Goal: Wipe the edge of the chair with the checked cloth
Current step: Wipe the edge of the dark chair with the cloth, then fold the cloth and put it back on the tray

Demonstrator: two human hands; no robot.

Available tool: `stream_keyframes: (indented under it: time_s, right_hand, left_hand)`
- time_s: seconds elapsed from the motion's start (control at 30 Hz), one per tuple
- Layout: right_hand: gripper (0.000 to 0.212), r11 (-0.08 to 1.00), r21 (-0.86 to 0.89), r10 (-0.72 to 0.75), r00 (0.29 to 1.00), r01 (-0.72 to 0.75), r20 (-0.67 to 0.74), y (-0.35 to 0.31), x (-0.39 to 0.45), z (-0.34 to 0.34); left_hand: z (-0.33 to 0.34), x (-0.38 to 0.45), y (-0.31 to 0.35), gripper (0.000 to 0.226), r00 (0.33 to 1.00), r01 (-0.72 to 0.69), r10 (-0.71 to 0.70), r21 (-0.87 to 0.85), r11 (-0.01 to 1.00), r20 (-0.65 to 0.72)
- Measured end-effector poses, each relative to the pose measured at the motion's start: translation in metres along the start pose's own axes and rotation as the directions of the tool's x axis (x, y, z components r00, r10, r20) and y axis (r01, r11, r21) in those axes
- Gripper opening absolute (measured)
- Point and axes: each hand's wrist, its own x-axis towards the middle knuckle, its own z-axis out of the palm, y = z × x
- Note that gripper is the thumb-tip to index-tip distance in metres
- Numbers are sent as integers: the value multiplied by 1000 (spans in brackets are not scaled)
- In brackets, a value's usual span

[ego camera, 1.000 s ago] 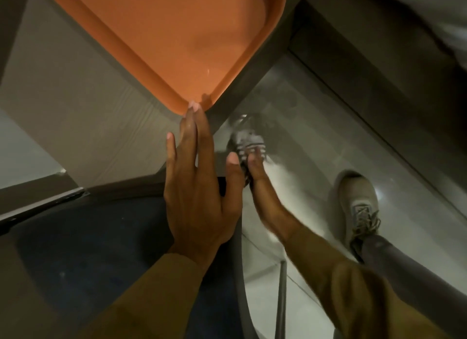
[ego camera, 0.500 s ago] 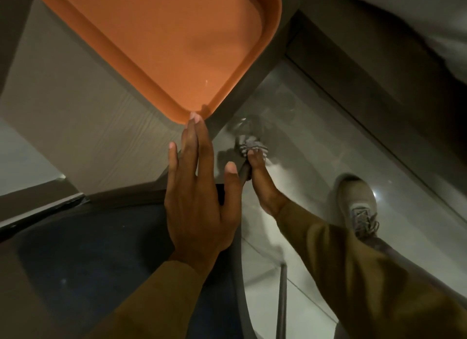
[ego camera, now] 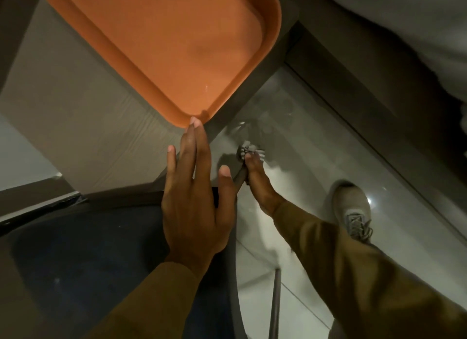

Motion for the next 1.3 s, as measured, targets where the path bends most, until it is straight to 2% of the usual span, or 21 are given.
stream_keyframes:
  time_s: [0.07,0.17,0.33,0.53,0.63,0.7,0.77,0.87,0.9,0.93,1.0,1.03,1.07,1.13,1.2,1.3]
  right_hand:
    - [102,1000,-8,-1,1000,1,-17,-8,-9,5]
    - [59,997,-8,-75,997,75,23,-26,-59,8]
    - [37,959,-213,-198,980,189,-24,-31,-133,-1]
    - [26,960,-266,-75,996,83,41,-45,-184,-10]
    - [34,960,-277,-42,999,31,-32,-77,-187,-28]
    - [32,965,-260,-60,993,31,-102,-107,-190,-41]
    - [31,974,-220,-76,989,46,-130,-146,-196,-53]
    - [31,966,-225,-141,988,123,-64,-211,-211,-56]
    - [28,960,-235,-165,985,150,-45,-231,-216,-52]
    - [24,948,-260,-195,981,185,-13,-249,-221,-47]
    - [27,904,-333,-260,963,267,67,-276,-220,-36]
    - [32,880,-367,-281,953,302,112,-287,-218,-27]
    - [36,860,-386,-298,942,334,152,-297,-216,-18]
    - [37,834,-400,-311,923,380,228,-311,-211,-2]
    - [34,829,-416,-287,923,374,258,-318,-202,12]
    - [30,836,-414,-267,926,361,267,-324,-188,25]
  left_hand:
    - [0,1,0,69,1000,7,-7,2,1000,-8]
    - [0,1,-1,69,1000,6,-5,22,1000,-10]
    - [-3,0,3,68,999,37,-36,81,996,-10]
    - [-6,1,1,72,999,50,-50,52,997,3]
    - [-5,2,1,70,998,68,-68,4,998,-18]
    - [-3,0,-1,72,997,77,-78,-32,997,-15]
    - [-6,0,-1,73,993,121,-120,-56,991,23]
    - [-18,2,10,77,960,273,-257,-160,949,115]
    - [-30,5,16,77,931,358,-320,-258,897,176]
    - [-40,11,20,72,897,440,-369,-400,804,245]
    - [-55,24,30,56,827,550,-438,-670,499,353]
    - [-63,33,35,58,792,576,-452,-749,328,411]
    - [-67,43,39,65,756,584,-450,-800,138,475]
    - [-79,63,49,70,707,599,-393,-793,-110,588]
    - [-89,77,58,65,749,543,-308,-810,-219,586]
    - [-90,89,60,93,757,463,-284,-790,-402,588]
